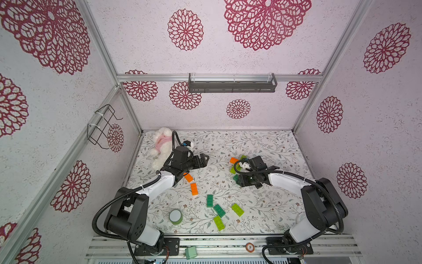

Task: Assemble a small pinwheel with lego
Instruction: Pick up the lego brick from the center of the board.

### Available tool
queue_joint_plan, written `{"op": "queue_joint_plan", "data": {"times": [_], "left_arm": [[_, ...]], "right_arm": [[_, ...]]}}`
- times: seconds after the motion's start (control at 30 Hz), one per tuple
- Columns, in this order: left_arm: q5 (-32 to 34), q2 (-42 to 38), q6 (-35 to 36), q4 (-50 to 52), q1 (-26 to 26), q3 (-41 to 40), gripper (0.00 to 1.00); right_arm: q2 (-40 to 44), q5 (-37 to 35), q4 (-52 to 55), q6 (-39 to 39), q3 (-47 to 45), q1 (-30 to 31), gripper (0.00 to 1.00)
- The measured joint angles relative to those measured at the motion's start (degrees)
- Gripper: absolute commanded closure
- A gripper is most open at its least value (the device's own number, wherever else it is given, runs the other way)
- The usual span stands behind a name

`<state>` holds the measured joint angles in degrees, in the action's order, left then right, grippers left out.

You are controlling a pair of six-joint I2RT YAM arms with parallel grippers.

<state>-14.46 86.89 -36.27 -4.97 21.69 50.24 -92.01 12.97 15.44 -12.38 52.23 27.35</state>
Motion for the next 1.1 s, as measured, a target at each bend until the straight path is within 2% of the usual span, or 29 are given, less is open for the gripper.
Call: {"op": "queue_joint_plan", "data": {"times": [0.23, 0.43, 0.6, 0.97, 1.1], "left_arm": [[0.63, -1.03, -1.75, 1.92, 0.92, 0.66, 0.03], [0.63, -1.03, -1.90, 4.09, 0.02, 2.38, 0.03], [0.70, -0.13, -2.23, 4.76, 0.00, 2.43, 0.03], [1.86, 0.26, -2.56, 6.19, -0.31, 2.45, 0.03], [2.14, 0.26, -2.56, 6.21, -0.37, 2.45, 0.03]], "right_arm": [[-3.80, -6.78, 0.98, 2.69, 2.27, 1.27, 0.47], [-4.00, -7.02, 1.33, 3.87, 2.25, 2.45, 0.46], [-4.00, -7.04, 1.16, 3.91, 1.92, 3.13, 0.51], [-5.64, -11.32, 1.31, 4.22, 1.88, 4.07, 0.54], [-5.68, -11.50, 1.07, 4.48, 1.86, 4.33, 0.60]]}}
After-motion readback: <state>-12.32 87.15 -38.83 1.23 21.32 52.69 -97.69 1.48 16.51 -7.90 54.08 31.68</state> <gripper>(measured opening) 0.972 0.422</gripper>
